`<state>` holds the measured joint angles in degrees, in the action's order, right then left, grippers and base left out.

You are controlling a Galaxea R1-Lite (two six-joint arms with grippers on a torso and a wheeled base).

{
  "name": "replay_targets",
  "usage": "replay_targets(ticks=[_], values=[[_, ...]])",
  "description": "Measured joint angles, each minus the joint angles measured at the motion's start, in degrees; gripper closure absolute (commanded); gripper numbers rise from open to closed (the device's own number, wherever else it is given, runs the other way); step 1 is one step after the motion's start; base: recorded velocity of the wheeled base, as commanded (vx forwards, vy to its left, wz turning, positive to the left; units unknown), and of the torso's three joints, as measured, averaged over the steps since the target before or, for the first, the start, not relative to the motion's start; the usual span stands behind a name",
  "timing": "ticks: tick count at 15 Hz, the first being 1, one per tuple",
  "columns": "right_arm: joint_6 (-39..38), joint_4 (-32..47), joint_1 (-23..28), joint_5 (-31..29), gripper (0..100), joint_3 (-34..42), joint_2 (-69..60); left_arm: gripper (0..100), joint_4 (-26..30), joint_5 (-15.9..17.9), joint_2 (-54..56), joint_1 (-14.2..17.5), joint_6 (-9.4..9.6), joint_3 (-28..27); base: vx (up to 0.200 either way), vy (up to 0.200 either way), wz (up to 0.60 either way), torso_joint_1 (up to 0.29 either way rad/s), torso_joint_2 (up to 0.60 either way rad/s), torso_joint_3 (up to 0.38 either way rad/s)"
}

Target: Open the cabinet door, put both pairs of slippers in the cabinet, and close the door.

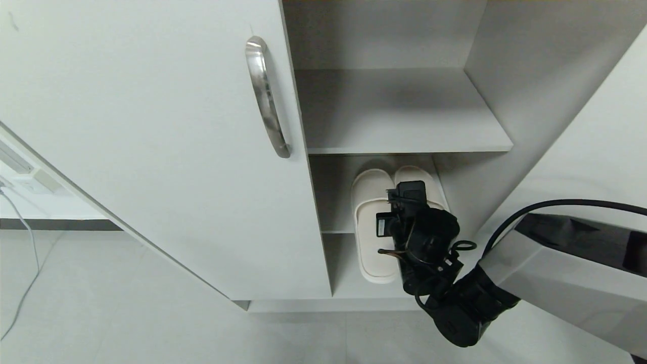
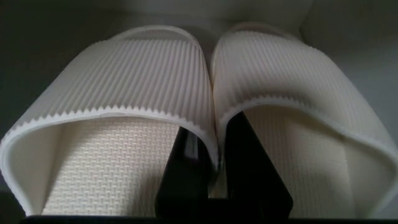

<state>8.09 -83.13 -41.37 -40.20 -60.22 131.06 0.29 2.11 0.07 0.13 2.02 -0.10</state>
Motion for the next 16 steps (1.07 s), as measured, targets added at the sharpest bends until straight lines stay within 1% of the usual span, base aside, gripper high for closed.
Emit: replay_targets(ticks=[1, 4, 8, 12, 16], values=[[-0.60, 1.21, 0.67, 0.00, 100, -2.01, 0.78, 100, -0.02, -0.01, 0.00, 0.00, -0.02, 0.00, 0.000, 0.000, 0.00, 0.000, 0.00, 0.000], [-4.49, 9.58, 2.38, 0.99, 100, -9.12, 3.21, 100, -0.02, -0.01, 0.00, 0.00, 0.00, 0.00, 0.000, 0.000, 0.00, 0.000, 0.00, 0.000], [-5.25, 15.71, 3.64, 2.50, 100, -18.03, 5.57, 100, -0.02, 0.00, 0.00, 0.05, 0.02, 0.02, 0.000, 0.000, 0.00, 0.000, 0.00, 0.000], [-5.08, 20.35, 5.07, 4.95, 100, -24.28, 6.47, 100, -0.02, 0.00, 0.00, 0.00, 0.07, 0.00, 0.000, 0.000, 0.00, 0.000, 0.00, 0.000], [-4.97, 23.47, 6.01, 5.39, 100, -28.87, 7.78, 100, -0.05, 0.00, 0.00, 0.00, 0.07, 0.00, 0.000, 0.000, 0.00, 0.000, 0.00, 0.000]])
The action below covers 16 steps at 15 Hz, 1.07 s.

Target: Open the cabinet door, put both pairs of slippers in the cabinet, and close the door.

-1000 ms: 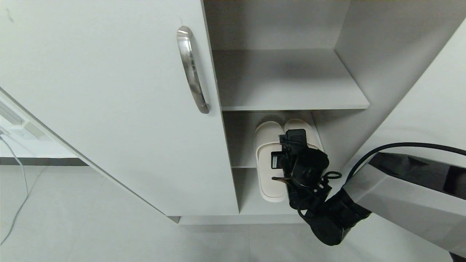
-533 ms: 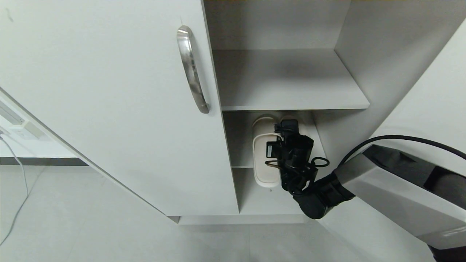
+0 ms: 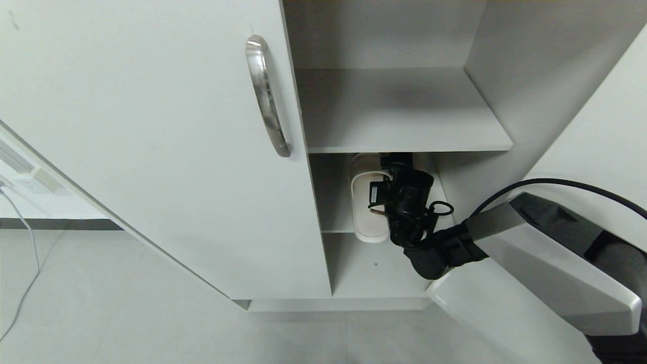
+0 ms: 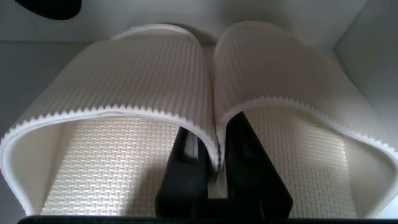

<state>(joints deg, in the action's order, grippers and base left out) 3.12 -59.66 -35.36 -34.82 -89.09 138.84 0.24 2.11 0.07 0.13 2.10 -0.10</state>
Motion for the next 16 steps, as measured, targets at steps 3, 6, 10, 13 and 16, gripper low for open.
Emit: replay_targets(ticks=[3, 6, 10, 13, 16], values=[[0.00, 3.08, 0.11, 0.00, 100, -3.22, 0.57, 100, 0.00, 0.00, 0.00, 0.02, 0.01, 0.00, 0.000, 0.000, 0.00, 0.000, 0.00, 0.000], [0.00, 6.01, 0.15, 0.01, 100, -5.56, 0.79, 100, 0.02, 0.00, 0.00, 0.02, 0.01, 0.00, 0.000, 0.000, 0.00, 0.000, 0.00, 0.000], [0.02, 6.95, 0.15, 0.01, 100, -8.48, 1.99, 100, 0.02, 0.00, 0.00, 0.02, 0.01, 0.00, 0.000, 0.000, 0.00, 0.000, 0.00, 0.000], [0.10, 6.97, 0.22, 0.01, 100, -8.95, 2.58, 100, 0.02, 0.00, 0.00, 0.02, 0.01, 0.00, 0.000, 0.000, 0.00, 0.000, 0.00, 0.000], [0.11, 6.95, 0.20, 0.00, 100, -9.01, 2.80, 100, 0.00, 0.00, 0.00, 0.02, 0.01, 0.00, 0.000, 0.000, 0.00, 0.000, 0.00, 0.000]])
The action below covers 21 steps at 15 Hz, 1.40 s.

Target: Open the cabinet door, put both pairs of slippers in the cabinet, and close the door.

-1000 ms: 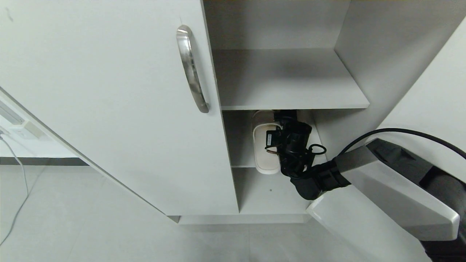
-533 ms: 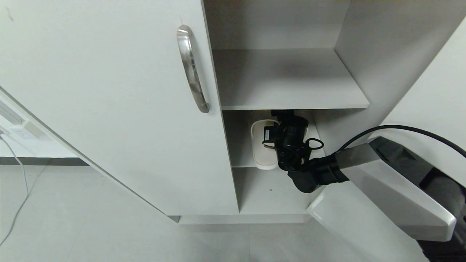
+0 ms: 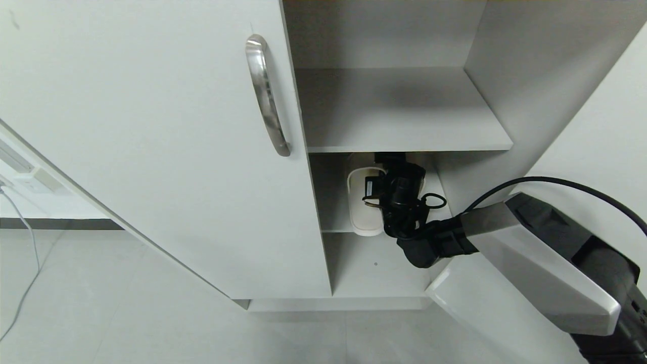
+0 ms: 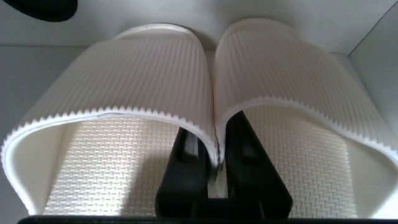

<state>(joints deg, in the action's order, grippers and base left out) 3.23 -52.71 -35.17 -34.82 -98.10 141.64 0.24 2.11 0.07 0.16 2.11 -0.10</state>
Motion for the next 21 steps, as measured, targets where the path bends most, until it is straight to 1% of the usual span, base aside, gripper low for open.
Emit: replay_targets(ticks=[1, 2, 6, 9, 13, 19, 21], values=[[0.00, 0.02, -0.05, 0.00, 100, 0.00, 0.01, 100, 0.02, 0.00, 0.00, 0.00, 0.00, 0.00, 0.000, 0.000, 0.00, 0.000, 0.00, 0.000], [0.00, 0.00, -0.05, 0.00, 0, 0.06, 0.01, 100, 0.02, 0.00, 0.00, 0.00, 0.00, 0.00, 0.000, 0.000, 0.00, 0.000, 0.00, 0.000], [-0.01, -0.28, -0.16, -0.05, 0, 2.49, -0.52, 100, 0.00, 0.00, 0.00, 0.00, 0.00, 0.00, 0.000, 0.000, 0.00, 0.000, 0.00, 0.000], [-0.06, -2.49, -0.94, -0.18, 0, 7.67, -2.56, 100, 0.00, 0.00, 0.00, 0.00, 0.00, 0.00, 0.000, 0.000, 0.00, 0.000, 0.00, 0.000], [-0.06, -8.73, -2.84, -0.46, 0, 18.55, -7.50, 100, 0.02, -0.01, 0.00, 0.00, 0.00, 0.00, 0.000, 0.000, 0.00, 0.000, 0.00, 0.000], [-0.09, -20.44, -6.94, -0.54, 0, 40.39, -17.08, 100, 0.02, -0.01, 0.00, 0.00, 0.00, 0.00, 0.000, 0.000, 0.00, 0.000, 0.00, 0.000], [-0.09, -21.30, -8.92, -0.57, 0, 44.61, -20.03, 100, 0.02, 0.00, 0.00, 0.00, 0.05, 0.00, 0.000, 0.000, 0.00, 0.000, 0.00, 0.000]])
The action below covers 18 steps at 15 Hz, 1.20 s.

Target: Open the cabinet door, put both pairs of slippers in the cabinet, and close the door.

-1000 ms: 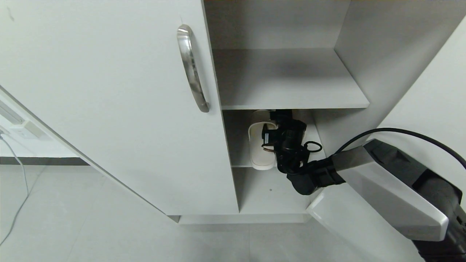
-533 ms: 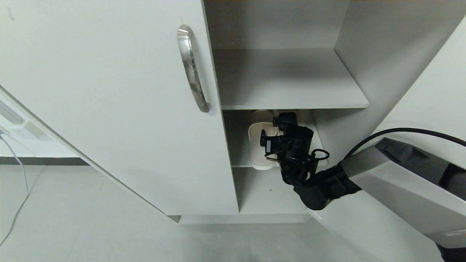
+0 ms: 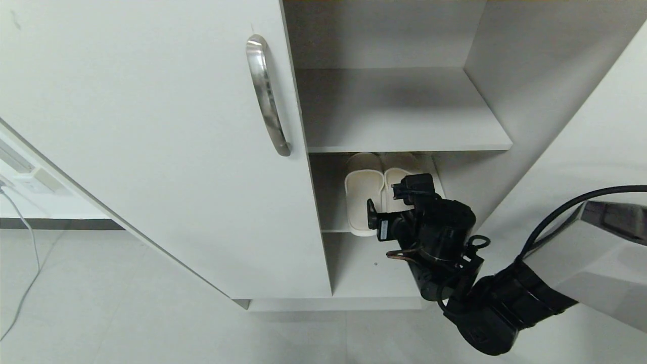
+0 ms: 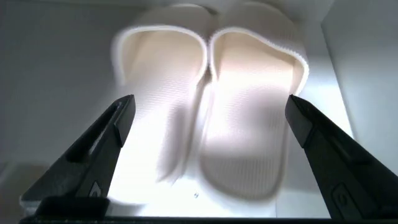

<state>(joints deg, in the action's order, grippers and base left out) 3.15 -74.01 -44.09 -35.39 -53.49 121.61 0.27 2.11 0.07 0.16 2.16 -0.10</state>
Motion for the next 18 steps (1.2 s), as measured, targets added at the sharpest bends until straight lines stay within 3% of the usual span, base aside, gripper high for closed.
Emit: replay_targets(ticks=[5, 14, 18], values=[[-0.09, -0.27, -2.93, -0.11, 0, 4.13, -3.28, 100, 0.00, -0.12, 0.00, 0.00, -0.17, 0.00, 0.000, 0.000, 0.00, 0.000, 0.00, 0.000], [-0.06, -1.18, -3.86, -0.11, 0, 5.51, -3.82, 100, -0.02, -0.09, 0.00, 0.00, -0.39, 0.00, -0.200, 0.000, 0.00, 0.001, 0.00, 0.000], [-0.09, -1.23, -3.89, -0.11, 0, 5.95, -3.82, 100, -0.02, -0.09, 0.00, -0.02, -0.57, 0.00, 0.000, 0.000, 0.00, 0.000, 0.00, 0.000]])
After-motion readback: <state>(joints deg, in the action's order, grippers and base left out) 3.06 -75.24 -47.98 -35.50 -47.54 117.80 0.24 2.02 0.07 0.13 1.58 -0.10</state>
